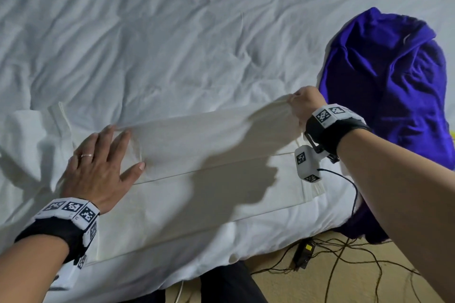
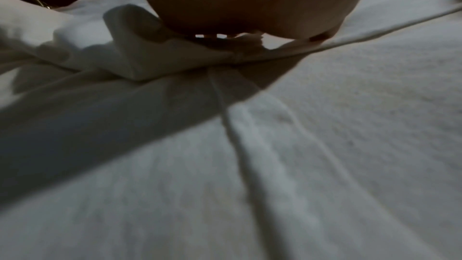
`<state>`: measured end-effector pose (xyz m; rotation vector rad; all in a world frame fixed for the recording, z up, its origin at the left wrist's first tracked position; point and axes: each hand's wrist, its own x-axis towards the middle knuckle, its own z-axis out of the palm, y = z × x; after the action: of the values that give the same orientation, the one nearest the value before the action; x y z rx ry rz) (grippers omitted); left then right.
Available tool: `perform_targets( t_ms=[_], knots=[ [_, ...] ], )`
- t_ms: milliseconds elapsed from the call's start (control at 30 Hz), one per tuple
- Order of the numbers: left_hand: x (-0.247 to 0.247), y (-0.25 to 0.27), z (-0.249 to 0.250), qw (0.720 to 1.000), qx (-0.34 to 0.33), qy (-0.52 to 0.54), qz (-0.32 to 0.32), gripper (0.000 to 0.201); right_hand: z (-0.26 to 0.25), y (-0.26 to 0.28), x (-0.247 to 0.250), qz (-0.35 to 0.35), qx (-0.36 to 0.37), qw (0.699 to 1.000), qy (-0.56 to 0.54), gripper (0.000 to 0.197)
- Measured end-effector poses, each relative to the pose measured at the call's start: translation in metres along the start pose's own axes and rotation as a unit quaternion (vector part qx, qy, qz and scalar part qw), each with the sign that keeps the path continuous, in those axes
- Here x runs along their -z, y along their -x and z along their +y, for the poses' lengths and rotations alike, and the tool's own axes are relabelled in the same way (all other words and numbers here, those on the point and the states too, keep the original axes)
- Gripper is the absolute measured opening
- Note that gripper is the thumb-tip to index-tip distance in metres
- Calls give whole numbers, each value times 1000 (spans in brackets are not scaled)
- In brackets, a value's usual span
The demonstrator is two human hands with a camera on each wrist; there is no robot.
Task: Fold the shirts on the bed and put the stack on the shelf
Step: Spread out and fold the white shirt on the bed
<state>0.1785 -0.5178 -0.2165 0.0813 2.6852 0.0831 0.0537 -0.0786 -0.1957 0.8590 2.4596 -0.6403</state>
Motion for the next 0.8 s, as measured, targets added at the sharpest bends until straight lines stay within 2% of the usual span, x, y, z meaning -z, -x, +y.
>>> perform_targets(
  t_ms=[167, 267, 333, 433, 533, 633, 733, 800],
  knots=[
    [2, 0, 2, 1000, 2, 3, -11, 85, -10, 0, -1, -15, 13, 999, 35, 27],
    [1, 1, 1, 1000, 8, 10, -11, 85, -11, -3, 1, 5, -26, 1000, 6, 30],
    [0, 1, 1, 1000, 10, 10, -10, 85, -8, -2, -1, 10, -45, 999, 27, 31],
    [-2, 2, 0, 1000, 12, 15, -10, 84, -3, 8, -3, 11, -28, 996, 81, 37],
    [-2, 2, 1, 1000, 14, 15, -11, 84, 3, 17, 1, 24, -15, 999, 38, 43],
    [1, 6, 5, 1000, 10, 19, 6, 83, 13, 34, 5, 40, 11, 999, -8, 34],
    [-1, 17, 6, 1000, 3, 11, 7, 83, 30, 58, -2, 14, 30, 999, 1, 23],
    [-5, 24, 2, 1000, -3, 0, -6, 86, 42, 67, -9, 6, 35, 999, 19, 25]
  ],
)
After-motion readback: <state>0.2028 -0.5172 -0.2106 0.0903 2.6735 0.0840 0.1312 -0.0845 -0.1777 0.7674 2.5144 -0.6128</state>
